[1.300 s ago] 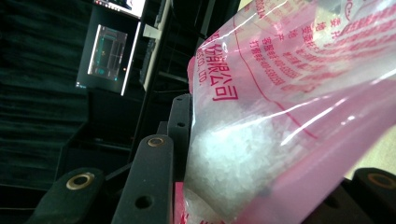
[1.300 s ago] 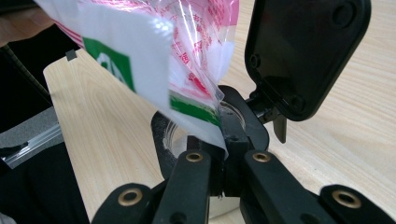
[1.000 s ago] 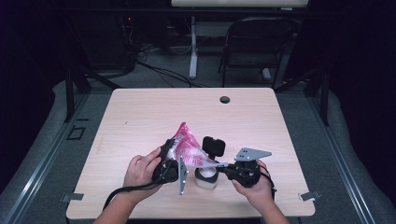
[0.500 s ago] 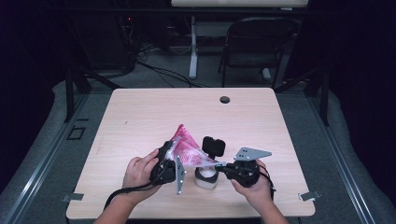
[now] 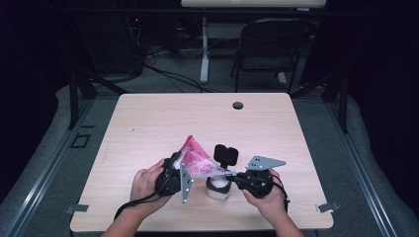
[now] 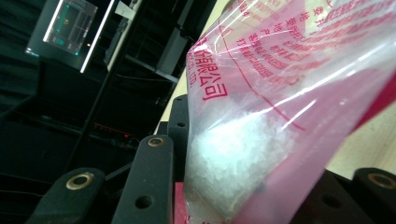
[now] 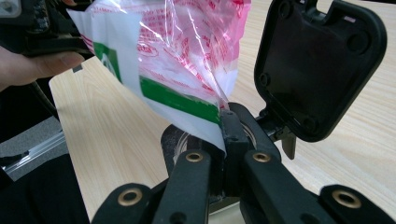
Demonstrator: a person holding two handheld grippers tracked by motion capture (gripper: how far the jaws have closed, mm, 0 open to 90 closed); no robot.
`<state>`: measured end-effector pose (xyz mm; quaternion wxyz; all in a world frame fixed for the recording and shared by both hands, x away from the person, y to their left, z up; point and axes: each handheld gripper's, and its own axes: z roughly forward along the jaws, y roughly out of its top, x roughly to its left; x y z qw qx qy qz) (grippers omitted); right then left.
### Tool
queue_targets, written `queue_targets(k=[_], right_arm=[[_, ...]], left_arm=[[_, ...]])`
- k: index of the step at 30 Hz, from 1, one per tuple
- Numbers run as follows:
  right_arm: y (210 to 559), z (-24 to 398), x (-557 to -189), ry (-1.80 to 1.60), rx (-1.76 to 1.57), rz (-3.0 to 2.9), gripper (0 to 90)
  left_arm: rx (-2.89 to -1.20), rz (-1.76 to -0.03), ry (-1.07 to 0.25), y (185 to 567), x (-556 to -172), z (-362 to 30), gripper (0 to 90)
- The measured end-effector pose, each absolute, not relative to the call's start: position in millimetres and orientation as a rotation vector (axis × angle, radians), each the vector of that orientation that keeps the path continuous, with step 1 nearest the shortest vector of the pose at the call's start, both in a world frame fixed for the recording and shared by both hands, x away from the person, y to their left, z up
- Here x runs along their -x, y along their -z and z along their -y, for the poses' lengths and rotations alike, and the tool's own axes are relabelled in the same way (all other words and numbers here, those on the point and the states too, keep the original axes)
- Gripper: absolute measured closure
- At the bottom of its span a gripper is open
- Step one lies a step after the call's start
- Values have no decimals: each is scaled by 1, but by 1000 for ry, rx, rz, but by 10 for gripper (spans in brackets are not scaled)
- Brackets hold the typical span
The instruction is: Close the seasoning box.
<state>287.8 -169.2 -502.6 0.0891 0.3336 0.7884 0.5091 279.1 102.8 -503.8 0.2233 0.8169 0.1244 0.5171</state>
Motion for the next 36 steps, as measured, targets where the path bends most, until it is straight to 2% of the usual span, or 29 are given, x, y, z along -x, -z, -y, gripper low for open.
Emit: queue_targets(k=[36], right_arm=[[500, 166, -288, -1547, -993, -2322, 900]], left_arm=[[-2297, -414, -1269, 530, -282, -104, 687]])
